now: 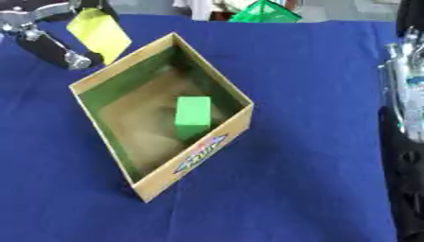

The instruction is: Pick up objects on the table and place them in the box.

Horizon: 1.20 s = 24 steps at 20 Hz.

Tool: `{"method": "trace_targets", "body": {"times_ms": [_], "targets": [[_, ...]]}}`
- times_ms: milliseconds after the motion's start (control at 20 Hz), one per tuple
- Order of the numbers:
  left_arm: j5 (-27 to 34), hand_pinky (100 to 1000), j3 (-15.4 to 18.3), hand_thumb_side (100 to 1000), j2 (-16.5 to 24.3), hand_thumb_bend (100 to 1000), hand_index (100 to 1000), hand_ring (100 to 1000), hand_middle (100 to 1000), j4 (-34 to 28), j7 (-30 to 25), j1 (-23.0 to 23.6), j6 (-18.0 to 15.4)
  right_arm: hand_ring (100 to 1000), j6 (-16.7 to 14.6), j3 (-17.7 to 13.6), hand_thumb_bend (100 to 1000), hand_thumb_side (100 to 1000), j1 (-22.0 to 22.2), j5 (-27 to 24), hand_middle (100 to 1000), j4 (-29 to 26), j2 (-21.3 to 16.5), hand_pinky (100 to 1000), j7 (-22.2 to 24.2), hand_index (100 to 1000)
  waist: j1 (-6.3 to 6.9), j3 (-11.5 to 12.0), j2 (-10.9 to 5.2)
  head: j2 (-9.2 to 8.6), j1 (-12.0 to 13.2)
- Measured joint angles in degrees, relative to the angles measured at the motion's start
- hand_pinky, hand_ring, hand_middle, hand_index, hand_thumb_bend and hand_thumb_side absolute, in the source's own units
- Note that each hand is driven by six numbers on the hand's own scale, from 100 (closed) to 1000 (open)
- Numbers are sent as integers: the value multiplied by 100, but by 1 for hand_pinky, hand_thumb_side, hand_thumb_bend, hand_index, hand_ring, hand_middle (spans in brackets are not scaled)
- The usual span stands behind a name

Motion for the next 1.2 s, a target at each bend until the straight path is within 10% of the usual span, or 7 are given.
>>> {"method": "trace_targets", "body": {"times_ms": [200,450,500,550,1200], "targets": [[-81,609,-45,100,-126,243,773,635,598,-29,27,27,28,839,1,0,332,1000,2,1,631,-30,1,817,1,847,1,2,-6,2,5],[-133,606,-156,130,-464,258,773,634,596,27,81,289,24,839,10,2,232,1000,54,0,630,-77,102,817,10,847,13,-31,-80,2,108],[-192,605,-167,100,-578,378,773,633,595,82,107,327,41,840,14,2,217,1000,56,0,629,-90,103,817,14,847,17,-31,-80,2,114],[-271,604,-177,161,-681,279,773,632,595,152,138,362,58,840,21,2,231,1000,64,0,629,-98,105,818,18,847,21,-31,-80,2,117],[-991,684,-317,440,-1239,479,854,723,693,720,395,683,173,840,69,-1,229,1000,137,-14,627,-129,119,818,27,846,45,-36,-80,2,84]]}}
